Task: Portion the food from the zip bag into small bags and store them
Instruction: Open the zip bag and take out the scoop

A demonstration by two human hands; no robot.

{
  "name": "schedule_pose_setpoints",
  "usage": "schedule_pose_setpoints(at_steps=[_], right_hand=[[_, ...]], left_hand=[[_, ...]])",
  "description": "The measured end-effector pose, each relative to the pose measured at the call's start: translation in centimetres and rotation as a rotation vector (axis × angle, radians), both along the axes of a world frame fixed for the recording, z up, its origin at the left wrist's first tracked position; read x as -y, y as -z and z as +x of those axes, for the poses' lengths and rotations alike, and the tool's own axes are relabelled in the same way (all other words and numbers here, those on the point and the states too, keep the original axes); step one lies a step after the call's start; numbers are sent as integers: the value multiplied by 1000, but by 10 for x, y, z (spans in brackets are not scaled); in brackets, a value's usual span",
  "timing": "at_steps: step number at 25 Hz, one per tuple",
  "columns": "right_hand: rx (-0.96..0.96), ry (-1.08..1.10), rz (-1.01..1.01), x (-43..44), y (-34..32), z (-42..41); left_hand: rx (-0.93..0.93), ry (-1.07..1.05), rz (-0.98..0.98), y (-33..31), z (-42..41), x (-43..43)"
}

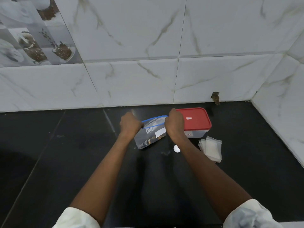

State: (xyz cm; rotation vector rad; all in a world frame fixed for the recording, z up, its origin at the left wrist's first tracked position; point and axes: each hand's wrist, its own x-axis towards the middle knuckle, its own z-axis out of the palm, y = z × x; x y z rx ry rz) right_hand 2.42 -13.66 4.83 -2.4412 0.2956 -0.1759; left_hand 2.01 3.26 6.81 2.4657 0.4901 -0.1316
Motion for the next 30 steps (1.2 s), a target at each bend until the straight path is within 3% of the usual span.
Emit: schedule_pose_setpoints(at_steps=[5,9,15,16,20,23,27,30], right_hand=[[6,-76,52,-1,-7,-3],[-142,-183,-13,8,0,4],[-362,-297,66,3,32,-15],[-371,-271,156,4,35,-18],[-455,87,930,6,32,-17],[-626,125,1274,11,36,-13],[-788,77,1318,17,48,-21],[-809,59,1350,20,52,-24]], left_hand=[[131,-55,-192,3,-6,4],[76,-286,-691,9,-6,-3],[-29,-478,-1124,20,-13,2],[-94,-468,-1170,24,-14,0],[-335,-412,-1295,41,-25,-3],[-389,-375,-1337,46,-32,-5],[-293,-452,-1417,53,-32,-6],[-246,-489,-1485,55,-33,-6]])
